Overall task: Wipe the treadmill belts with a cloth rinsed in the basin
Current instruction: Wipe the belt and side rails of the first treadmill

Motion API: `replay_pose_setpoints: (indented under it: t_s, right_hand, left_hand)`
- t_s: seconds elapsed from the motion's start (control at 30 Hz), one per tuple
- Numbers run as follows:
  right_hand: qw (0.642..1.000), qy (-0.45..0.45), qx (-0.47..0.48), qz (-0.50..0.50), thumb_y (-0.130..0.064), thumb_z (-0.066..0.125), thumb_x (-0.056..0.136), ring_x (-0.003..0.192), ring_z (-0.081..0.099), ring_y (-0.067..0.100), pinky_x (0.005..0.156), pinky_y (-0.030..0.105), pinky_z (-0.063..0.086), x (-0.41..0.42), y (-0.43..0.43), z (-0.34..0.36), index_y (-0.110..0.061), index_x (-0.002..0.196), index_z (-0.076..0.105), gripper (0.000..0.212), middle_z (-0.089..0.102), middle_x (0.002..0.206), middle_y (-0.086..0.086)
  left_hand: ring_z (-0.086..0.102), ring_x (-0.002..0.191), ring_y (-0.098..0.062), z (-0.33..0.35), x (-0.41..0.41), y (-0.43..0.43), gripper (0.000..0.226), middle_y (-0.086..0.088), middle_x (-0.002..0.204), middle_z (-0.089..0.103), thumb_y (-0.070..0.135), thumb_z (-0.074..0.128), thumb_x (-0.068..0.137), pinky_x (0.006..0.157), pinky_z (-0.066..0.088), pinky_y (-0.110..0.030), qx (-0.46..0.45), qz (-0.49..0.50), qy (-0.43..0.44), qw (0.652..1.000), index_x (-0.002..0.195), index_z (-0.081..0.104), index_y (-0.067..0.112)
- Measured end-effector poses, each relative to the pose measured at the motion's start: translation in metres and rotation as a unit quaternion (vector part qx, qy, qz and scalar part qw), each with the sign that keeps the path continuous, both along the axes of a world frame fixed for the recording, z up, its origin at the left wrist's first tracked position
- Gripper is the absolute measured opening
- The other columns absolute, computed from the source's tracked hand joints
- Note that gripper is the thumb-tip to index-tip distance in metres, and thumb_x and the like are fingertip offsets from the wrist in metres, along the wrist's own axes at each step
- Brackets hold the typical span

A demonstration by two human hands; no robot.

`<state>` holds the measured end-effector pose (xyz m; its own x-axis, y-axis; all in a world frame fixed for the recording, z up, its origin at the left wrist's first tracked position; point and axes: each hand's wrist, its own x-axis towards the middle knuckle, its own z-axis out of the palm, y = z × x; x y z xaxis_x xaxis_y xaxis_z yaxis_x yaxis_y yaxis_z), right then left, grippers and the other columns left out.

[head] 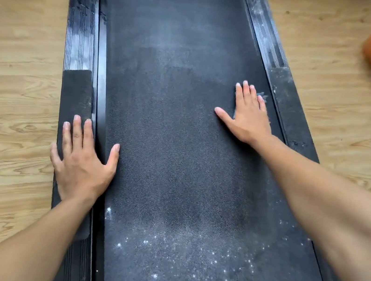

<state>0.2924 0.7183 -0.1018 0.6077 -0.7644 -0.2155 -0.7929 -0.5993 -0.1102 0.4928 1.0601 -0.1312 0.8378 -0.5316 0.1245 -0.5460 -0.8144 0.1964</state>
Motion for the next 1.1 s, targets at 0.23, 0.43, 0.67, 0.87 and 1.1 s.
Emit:
replay_pose_setpoints:
  t_s: [0.23, 0.43, 0.67, 0.87, 1.1]
  right_hand:
    - [0.999, 0.024, 0.032, 0.034, -0.079, 0.021, 0.098, 0.16, -0.019, 0.014, 0.131, 0.044, 0.003, -0.166, 0.136, 0.0, -0.02, 0.167, -0.006, 0.096, -0.018, 0.174, -0.002]
    - [0.998, 0.024, 0.009, 0.049, -0.081, 0.017, 0.097, 0.16, -0.016, 0.013, 0.131, 0.043, 0.003, -0.162, 0.113, -0.007, -0.019, 0.168, 0.0, 0.096, -0.012, 0.175, -0.001]
    - [1.0, -0.002, -0.012, 0.016, -0.084, 0.018, 0.095, 0.162, -0.006, 0.019, 0.131, 0.044, 0.004, -0.029, -0.027, -0.005, -0.017, 0.168, 0.002, 0.101, -0.004, 0.176, 0.005]
    - [0.999, -0.01, 0.01, 0.049, -0.087, 0.018, 0.093, 0.161, -0.011, 0.018, 0.132, 0.043, -0.001, -0.068, 0.004, -0.005, -0.016, 0.168, -0.003, 0.105, -0.009, 0.176, 0.005]
    - [0.995, 0.038, 0.043, 0.079, -0.076, 0.017, 0.1, 0.158, -0.024, 0.012, 0.13, 0.039, -0.008, -0.195, 0.108, 0.0, -0.022, 0.166, -0.012, 0.091, -0.023, 0.172, -0.002]
  left_hand:
    - [0.008, 0.162, -0.02, 0.003, -0.001, 0.0, 0.09, 0.001, 0.176, 0.014, 0.074, 0.035, 0.094, 0.126, 0.016, -0.062, -0.014, 0.001, 0.014, 1.0, 0.164, 0.025, 0.02]
    - [0.008, 0.162, -0.02, -0.001, 0.0, -0.001, 0.089, 0.001, 0.176, 0.013, 0.073, 0.035, 0.094, 0.125, 0.016, -0.062, -0.014, -0.002, 0.011, 1.0, 0.164, 0.025, 0.019]
    - [0.008, 0.162, -0.02, -0.005, 0.001, 0.0, 0.089, 0.001, 0.175, 0.014, 0.074, 0.034, 0.094, 0.125, 0.015, -0.061, -0.018, -0.001, 0.003, 1.0, 0.164, 0.026, 0.02]
    - [0.007, 0.162, -0.019, -0.001, 0.001, 0.0, 0.09, 0.0, 0.176, 0.014, 0.074, 0.034, 0.093, 0.126, 0.014, -0.06, -0.017, -0.006, 0.005, 1.0, 0.164, 0.026, 0.019]
    - [0.004, 0.162, -0.019, 0.003, -0.002, 0.002, 0.093, 0.001, 0.176, 0.01, 0.077, 0.029, 0.092, 0.127, 0.011, -0.06, -0.008, -0.011, 0.026, 1.0, 0.165, 0.023, 0.019]
